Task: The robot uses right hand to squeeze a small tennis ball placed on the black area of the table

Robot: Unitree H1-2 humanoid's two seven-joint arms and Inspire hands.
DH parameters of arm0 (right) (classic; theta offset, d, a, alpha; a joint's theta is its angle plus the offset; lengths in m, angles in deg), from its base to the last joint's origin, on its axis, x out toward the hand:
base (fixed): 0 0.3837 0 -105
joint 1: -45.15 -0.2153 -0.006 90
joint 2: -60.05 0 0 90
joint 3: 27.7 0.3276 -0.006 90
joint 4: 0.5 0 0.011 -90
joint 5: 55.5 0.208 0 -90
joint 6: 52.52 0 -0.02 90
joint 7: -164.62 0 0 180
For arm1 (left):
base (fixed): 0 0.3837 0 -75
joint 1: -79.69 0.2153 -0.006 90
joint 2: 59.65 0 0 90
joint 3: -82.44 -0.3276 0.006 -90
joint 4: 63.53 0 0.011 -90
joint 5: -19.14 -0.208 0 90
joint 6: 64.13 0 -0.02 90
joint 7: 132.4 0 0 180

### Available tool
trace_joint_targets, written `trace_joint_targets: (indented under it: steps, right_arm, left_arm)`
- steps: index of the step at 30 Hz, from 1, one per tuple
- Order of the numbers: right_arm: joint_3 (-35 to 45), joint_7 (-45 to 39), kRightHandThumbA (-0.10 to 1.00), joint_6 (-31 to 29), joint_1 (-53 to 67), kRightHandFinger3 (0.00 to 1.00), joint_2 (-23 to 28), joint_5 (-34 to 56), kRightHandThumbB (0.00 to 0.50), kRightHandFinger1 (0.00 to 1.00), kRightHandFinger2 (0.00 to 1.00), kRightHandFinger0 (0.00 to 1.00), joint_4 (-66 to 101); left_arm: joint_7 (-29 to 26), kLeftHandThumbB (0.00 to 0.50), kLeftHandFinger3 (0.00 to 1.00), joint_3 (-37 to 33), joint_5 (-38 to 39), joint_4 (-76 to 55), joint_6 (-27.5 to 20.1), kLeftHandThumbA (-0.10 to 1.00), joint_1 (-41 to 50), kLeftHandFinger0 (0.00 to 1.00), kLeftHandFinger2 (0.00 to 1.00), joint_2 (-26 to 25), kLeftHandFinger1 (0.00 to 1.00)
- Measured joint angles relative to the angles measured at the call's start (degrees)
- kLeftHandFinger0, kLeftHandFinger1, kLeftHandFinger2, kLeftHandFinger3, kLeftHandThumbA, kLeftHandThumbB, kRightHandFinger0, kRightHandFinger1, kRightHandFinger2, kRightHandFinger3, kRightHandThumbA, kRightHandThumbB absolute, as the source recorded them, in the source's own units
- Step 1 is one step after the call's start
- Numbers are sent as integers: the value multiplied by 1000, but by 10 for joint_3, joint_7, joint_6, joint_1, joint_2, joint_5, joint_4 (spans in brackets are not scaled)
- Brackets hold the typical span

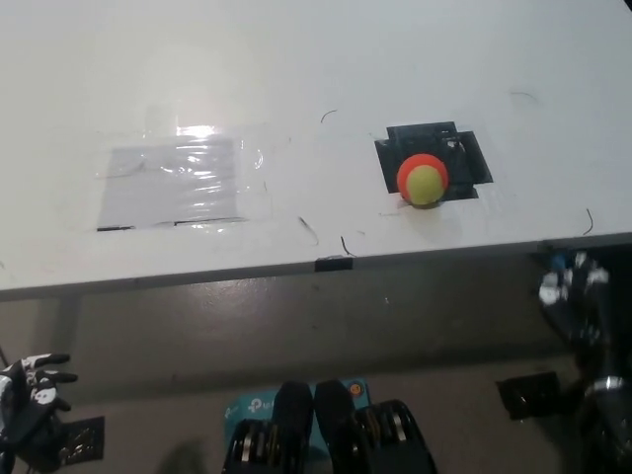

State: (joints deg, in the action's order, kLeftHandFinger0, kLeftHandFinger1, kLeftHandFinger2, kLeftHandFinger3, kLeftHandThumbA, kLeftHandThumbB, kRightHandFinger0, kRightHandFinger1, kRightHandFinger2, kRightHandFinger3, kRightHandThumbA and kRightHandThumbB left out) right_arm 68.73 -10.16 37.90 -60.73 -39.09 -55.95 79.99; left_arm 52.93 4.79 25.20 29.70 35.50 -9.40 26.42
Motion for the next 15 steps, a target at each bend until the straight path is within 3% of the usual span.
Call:
trace_joint_targets:
  steps: [1,2,5,7,8,9,11,12,13,14,15]
  right_arm:
    - [-3,-1,-79,1,-11,744,4,-3,157,208,424,94,8]
    - [-7,-2,82,1,-25,802,9,-7,200,290,523,193,18]
    - [-21,-4,218,5,-81,778,26,-25,280,412,578,329,40]
    - [-36,-5,242,10,-123,760,35,-40,301,476,659,356,51]
    - [-47,-6,241,13,-141,756,38,-48,315,497,710,323,55]
    - [-58,-7,258,14,-163,789,41,-57,344,583,764,361,57]
    - [-81,-11,331,17,-191,944,46,-72,366,908,997,602,60]
    - [-95,-15,358,22,-204,1000,50,-82,343,984,1000,650,60]
    - [-106,-20,364,26,-213,1000,54,-89,348,1000,1000,681,60]
    - [-120,-26,434,30,-219,1000,59,-97,373,1000,1000,858,60]
    - [-134,-35,439,38,-226,1000,64,-105,392,1000,1000,912,56]
  left_arm:
    - [0,153,581,0,0,0,0,93,0,251,495,0,345]
    - [0,146,584,0,0,0,0,73,0,245,499,0,346]
    - [0,146,585,0,0,0,1,78,0,248,499,0,349]
    - [1,148,587,0,0,0,1,81,0,251,498,0,349]
    - [1,149,579,0,0,0,1,73,0,235,494,0,338]
    - [1,148,577,0,0,0,1,58,0,203,478,0,311]
    - [1,151,594,0,1,0,1,60,0,191,478,0,309]
    - [1,141,601,0,1,0,1,56,0,204,501,0,329]
    - [1,138,603,0,1,0,1,54,0,207,510,0,334]
    - [1,130,604,0,1,0,1,49,0,206,512,0,331]
    - [1,141,594,0,0,0,0,60,1,215,509,0,336]
